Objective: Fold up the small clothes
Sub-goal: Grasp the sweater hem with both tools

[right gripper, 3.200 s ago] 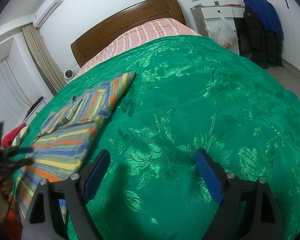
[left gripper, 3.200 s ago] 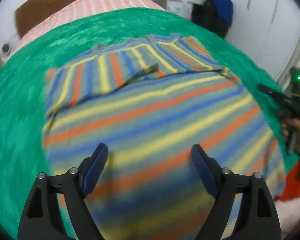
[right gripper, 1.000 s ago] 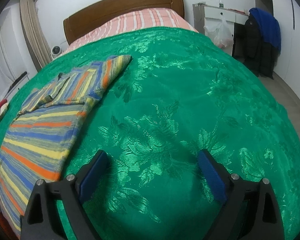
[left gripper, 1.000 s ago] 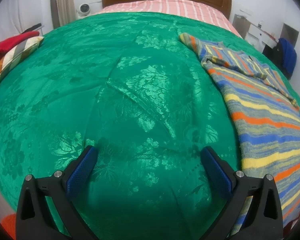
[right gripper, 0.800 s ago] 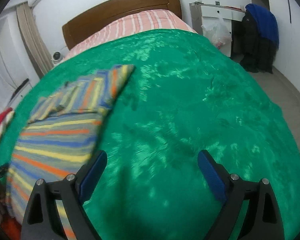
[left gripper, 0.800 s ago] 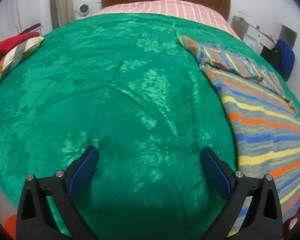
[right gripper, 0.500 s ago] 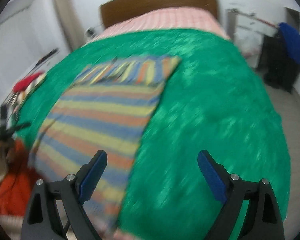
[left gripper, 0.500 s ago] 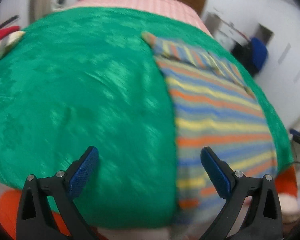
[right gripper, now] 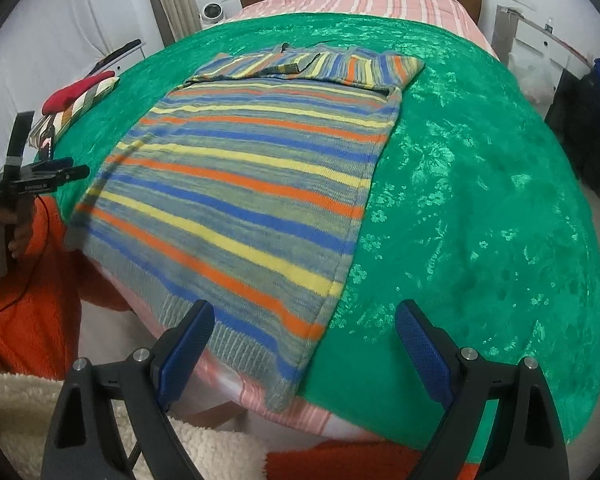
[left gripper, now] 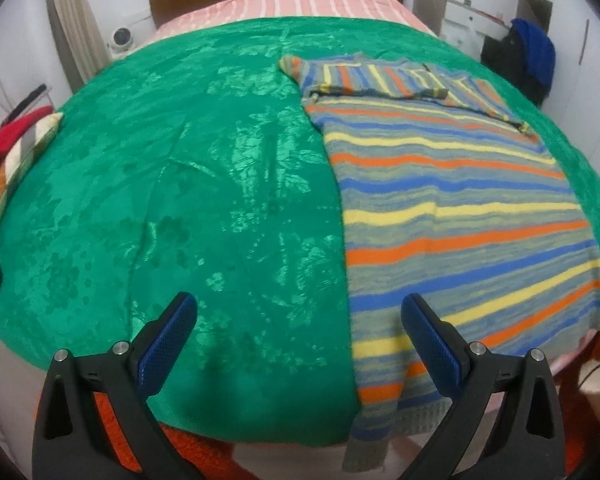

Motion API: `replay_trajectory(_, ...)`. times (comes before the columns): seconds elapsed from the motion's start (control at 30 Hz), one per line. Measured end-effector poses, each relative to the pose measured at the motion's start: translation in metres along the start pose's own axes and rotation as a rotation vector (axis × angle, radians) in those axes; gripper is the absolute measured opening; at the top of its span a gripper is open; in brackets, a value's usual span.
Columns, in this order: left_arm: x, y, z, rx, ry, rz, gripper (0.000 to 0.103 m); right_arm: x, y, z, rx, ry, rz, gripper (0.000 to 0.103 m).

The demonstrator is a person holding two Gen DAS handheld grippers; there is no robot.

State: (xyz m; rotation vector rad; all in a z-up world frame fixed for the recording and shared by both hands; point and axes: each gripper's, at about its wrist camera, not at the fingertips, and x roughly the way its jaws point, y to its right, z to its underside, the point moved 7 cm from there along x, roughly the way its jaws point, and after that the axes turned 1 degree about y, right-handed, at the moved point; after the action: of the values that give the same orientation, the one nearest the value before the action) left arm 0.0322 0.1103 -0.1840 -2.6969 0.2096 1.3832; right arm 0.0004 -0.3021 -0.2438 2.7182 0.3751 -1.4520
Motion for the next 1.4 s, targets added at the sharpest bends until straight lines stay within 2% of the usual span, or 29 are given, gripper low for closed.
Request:
replay_trajectory(0.23, -0.004, -0.002, 0.004, 0.001, -0.016, 0.004, 0.102, 0.001, -0.005, -0.002, -0.022, -0.004, 0.008, 0.091)
replay_trajectory(0.27, -0.005, -0.003, 0.006, -0.007, -0.029, 0.028, 0.102, -0.001, -0.005, 0.0, -0.025, -0.013, 0.01, 0.091)
replay_trajectory(0.4, -0.009, 0.004, 0.029, -0.059, -0.12, 0.218, 0.102, -0.008, -0.003, 0.013, -0.014, -0.061, -0.017, 0.091)
replay_trajectory(0.5, -0.001, 0.019, 0.046, -0.033, -0.173, 0.265, 0.098, -0.003, 0.004, 0.022, 0.107, -0.109, -0.114, 0.088)
replay_trajectory(0.57, 0.004, 0.029, 0.051, 0.001, -0.209, 0.263, 0.077, 0.008, 0.006, 0.027, 0.201, -0.14, -0.181, 0.078)
replay_trajectory(0.63, 0.006, 0.036, 0.054, 0.017, -0.231, 0.271, 0.072, 0.02, 0.004, 0.03, 0.237, -0.179, -0.212, 0.065)
replay_trajectory(0.7, 0.006, 0.04, 0.056, 0.03, -0.244, 0.276, 0.071, 0.029, -0.005, 0.033, 0.219, -0.222, -0.24, 0.055)
replay_trajectory(0.73, 0.007, 0.041, 0.058, 0.034, -0.254, 0.275, 0.061, 0.034, -0.009, 0.034, 0.206, -0.241, -0.242, 0.042)
replay_trajectory(0.77, 0.008, 0.041, 0.06, 0.035, -0.271, 0.269, 0.037, 0.038, -0.01, 0.035, 0.198, -0.256, -0.236, 0.029)
replay_trajectory(0.8, 0.01, 0.039, 0.063, 0.023, -0.301, 0.27, 0.008, 0.039, -0.009, 0.036, 0.198, -0.267, -0.22, 0.006)
replay_trajectory(0.83, 0.011, 0.038, 0.065, 0.001, -0.321, 0.294, 0.005, 0.039, -0.006, 0.036, 0.205, -0.27, -0.208, 0.006)
replay_trajectory(0.87, 0.008, 0.035, 0.066, -0.037, -0.333, 0.334, 0.005, 0.035, -0.003, 0.035, 0.207, -0.263, -0.204, 0.006)
replay_trajectory(1.03, -0.002, 0.028, 0.063, -0.084, -0.328, 0.409, 0.004, 0.004, 0.009, 0.031, 0.228, -0.219, -0.204, 0.006)
replay_trajectory(1.2, -0.003, 0.024, 0.057, -0.142, -0.337, 0.479, 0.004, -0.005, 0.02, 0.02, 0.285, -0.167, -0.222, 0.006)
replay_trajectory(1.4, -0.016, 0.008, 0.023, -0.239, -0.265, 0.565, 0.004, -0.015, 0.033, -0.006, 0.374, -0.048, -0.283, 0.006)
